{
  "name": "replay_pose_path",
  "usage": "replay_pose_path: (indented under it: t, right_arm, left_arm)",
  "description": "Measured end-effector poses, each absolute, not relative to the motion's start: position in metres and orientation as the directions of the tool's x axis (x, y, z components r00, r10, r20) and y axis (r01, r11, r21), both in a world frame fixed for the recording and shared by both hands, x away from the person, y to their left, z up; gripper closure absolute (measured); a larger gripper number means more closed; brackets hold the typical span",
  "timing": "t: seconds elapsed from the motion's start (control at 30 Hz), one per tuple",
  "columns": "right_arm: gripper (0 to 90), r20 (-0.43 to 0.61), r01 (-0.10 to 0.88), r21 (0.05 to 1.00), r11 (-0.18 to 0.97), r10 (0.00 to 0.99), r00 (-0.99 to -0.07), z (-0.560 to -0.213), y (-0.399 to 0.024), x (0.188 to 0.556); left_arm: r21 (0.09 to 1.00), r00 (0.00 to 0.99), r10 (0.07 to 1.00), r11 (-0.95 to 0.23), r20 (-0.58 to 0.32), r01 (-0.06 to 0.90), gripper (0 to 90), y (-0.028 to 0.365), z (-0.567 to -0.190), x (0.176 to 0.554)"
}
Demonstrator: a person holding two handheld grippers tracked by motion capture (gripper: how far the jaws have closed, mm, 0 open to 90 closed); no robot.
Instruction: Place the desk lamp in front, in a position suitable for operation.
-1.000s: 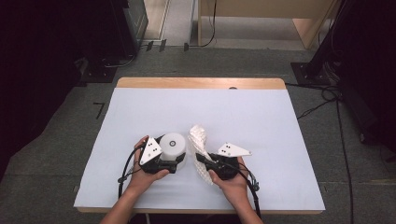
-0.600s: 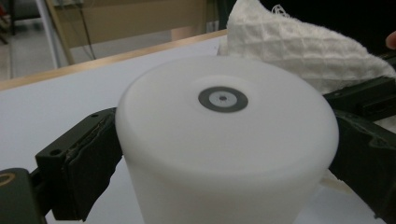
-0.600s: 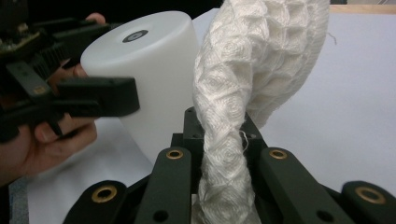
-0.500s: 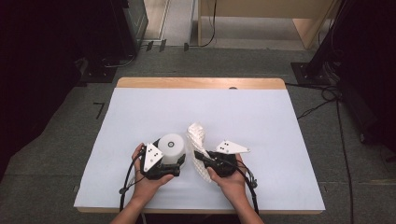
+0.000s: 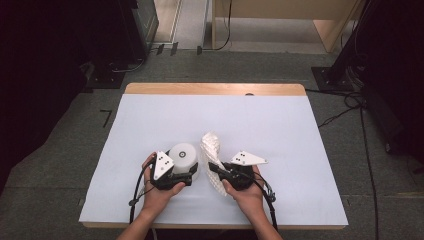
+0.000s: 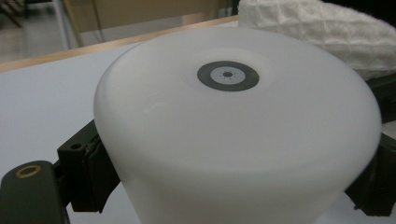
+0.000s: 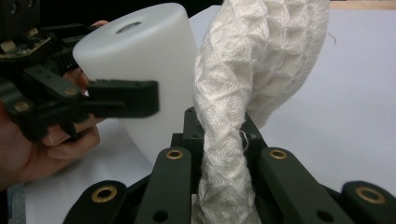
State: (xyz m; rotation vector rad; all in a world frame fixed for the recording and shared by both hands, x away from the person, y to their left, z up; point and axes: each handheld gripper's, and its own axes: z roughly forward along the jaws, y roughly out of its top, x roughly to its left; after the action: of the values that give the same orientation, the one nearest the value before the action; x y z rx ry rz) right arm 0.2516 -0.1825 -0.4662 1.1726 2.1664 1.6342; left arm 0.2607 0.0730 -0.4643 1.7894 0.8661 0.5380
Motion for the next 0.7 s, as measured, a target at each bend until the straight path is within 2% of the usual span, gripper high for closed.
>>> replay_pose_path:
  t: [0.17, 0.27, 0.4, 0.7]
  right_arm:
    - [80.0, 0.298, 0.465, 0.882, 0.077, 0.674, -0.676, -0.461, -0.184, 0.250]
    - [80.0, 0.295, 0.459, 0.885, 0.077, 0.669, -0.682, -0.459, -0.183, 0.249]
    - [80.0, 0.294, 0.454, 0.886, 0.089, 0.651, -0.700, -0.458, -0.177, 0.247]
    - [80.0, 0.262, 0.425, 0.897, 0.120, 0.630, -0.731, -0.454, -0.169, 0.242]
  left_arm:
    - [0.959, 0.778, 0.613, -0.116, -0.137, 0.260, 8.8, 0.107, -0.447, 0.270]
    - [0.966, 0.821, 0.550, -0.091, -0.153, 0.241, 8.8, 0.119, -0.441, 0.271]
    - [0.968, 0.842, 0.519, -0.097, -0.148, 0.230, 8.8, 0.119, -0.439, 0.270]
    - [0.955, 0.856, 0.509, -0.201, -0.089, 0.219, 8.8, 0.099, -0.447, 0.266]
